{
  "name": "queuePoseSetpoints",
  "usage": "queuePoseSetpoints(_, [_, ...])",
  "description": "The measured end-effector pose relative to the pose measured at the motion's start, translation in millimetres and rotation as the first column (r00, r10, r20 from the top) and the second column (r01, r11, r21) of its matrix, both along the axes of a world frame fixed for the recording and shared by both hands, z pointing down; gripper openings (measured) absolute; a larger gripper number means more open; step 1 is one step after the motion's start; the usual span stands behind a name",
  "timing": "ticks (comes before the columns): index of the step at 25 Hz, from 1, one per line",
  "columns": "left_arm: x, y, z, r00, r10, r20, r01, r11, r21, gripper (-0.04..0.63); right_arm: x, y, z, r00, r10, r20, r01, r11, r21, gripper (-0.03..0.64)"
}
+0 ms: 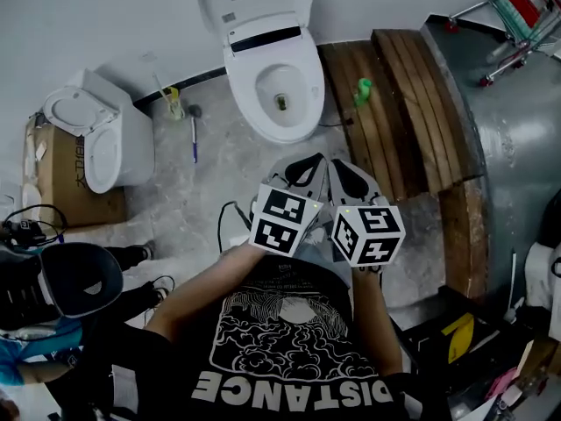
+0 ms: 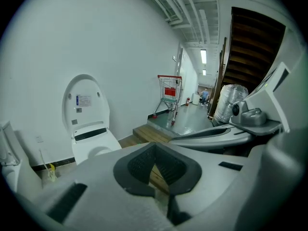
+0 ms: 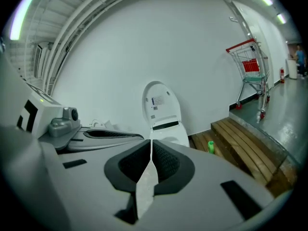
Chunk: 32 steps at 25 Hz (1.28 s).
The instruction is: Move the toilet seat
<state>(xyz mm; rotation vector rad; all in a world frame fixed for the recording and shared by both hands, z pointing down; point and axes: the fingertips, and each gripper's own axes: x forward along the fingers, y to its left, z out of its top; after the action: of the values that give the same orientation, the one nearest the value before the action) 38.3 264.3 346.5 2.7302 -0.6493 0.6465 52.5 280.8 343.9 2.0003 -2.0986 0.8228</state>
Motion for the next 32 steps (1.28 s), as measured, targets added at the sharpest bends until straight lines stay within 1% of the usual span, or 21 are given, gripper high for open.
queuePoseSetpoints(5, [16, 2, 7, 0.999, -0.036, 0.016, 0.036, 0.999, -0.001, 0.012, 20, 2, 6, 0.998, -0.056, 0.024, 0.055, 0.998, 0.013, 0.021])
queuePoseSetpoints(8, [19, -3, 14, 0.998, -0.059, 0.020, 0.059, 0.998, -0.013, 0.012, 24, -3, 9, 0.996, -0.079, 0.046, 0.077, 0.997, 0.028, 0.021])
queuePoseSetpoints(10, [17, -11, 18, 0.997, -0.077, 0.018, 0.077, 0.997, -0.018, 0.012, 22, -11, 15, 0.993, -0.110, 0.050, 0.110, 0.994, 0.015, 0.021])
queuePoseSetpoints(12, [13, -22, 21, 0.995, -0.098, 0.014, 0.098, 0.995, -0.025, 0.012, 15, -22, 23, 0.987, -0.152, 0.051, 0.153, 0.988, -0.005, 0.021])
queuePoseSetpoints(14, [9, -34, 26, 0.993, -0.114, 0.006, 0.114, 0.992, -0.047, 0.012, 9, -35, 31, 0.982, -0.184, 0.051, 0.185, 0.982, -0.023, 0.021])
queuePoseSetpoints(18, [5, -70, 44, 0.989, -0.148, -0.012, 0.146, 0.984, -0.105, 0.012, 3, -72, 44, 0.975, -0.208, 0.073, 0.212, 0.975, -0.058, 0.021])
queuePoseSetpoints(21, [3, -106, 59, 0.985, -0.170, -0.007, 0.168, 0.978, -0.126, 0.012, 3, -107, 55, 0.973, -0.224, 0.058, 0.228, 0.969, -0.091, 0.021])
queuePoseSetpoints(27, [-1, -179, 94, 0.978, -0.209, 0.008, 0.206, 0.956, -0.209, 0.012, 3, -191, 86, 0.970, -0.235, 0.061, 0.242, 0.958, -0.155, 0.021])
queuePoseSetpoints(30, [-7, -210, 116, 0.969, -0.248, 0.013, 0.242, 0.933, -0.266, 0.012, -4, -226, 106, 0.966, -0.251, 0.058, 0.257, 0.947, -0.191, 0.021])
queuePoseSetpoints(32, [-9, -229, 129, 0.963, -0.270, 0.000, 0.257, 0.916, -0.309, 0.012, -6, -243, 119, 0.965, -0.250, 0.083, 0.262, 0.940, -0.218, 0.021])
